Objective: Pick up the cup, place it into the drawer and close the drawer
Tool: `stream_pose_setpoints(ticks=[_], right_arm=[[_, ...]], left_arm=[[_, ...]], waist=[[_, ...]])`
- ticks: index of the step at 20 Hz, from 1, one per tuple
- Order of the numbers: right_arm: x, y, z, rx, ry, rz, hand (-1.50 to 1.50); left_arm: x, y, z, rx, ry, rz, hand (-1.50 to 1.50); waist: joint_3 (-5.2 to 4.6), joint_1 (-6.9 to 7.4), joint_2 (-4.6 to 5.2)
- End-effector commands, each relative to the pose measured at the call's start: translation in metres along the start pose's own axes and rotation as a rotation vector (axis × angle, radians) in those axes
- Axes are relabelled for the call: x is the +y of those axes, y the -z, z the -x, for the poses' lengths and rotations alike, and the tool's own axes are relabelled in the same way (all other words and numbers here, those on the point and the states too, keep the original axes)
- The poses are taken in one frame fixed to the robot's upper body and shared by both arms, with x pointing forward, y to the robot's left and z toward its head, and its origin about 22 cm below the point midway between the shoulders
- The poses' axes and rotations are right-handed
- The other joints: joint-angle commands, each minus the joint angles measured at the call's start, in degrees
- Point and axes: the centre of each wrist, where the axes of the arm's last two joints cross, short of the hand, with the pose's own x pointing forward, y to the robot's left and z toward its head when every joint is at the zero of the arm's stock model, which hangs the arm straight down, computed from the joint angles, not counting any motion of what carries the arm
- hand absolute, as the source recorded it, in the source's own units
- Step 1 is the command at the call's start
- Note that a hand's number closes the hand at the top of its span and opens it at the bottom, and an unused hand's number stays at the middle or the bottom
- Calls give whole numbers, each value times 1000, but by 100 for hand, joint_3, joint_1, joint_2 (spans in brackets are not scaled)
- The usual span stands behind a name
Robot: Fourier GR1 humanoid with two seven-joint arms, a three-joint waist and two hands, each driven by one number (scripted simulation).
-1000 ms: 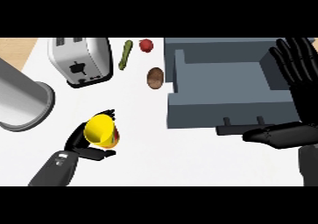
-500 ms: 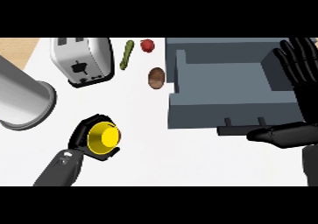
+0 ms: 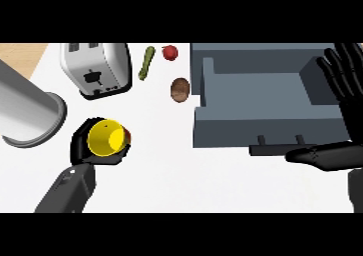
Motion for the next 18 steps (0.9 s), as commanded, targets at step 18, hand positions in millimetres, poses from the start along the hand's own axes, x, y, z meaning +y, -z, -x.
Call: stream_pose_setpoints(ticks=[18], right_arm=[[9, -8, 21, 16, -18, 33, -150]], left_arm=[[-186, 167, -140, -187, -110, 350, 150]], waist=[[20, 47, -54]])
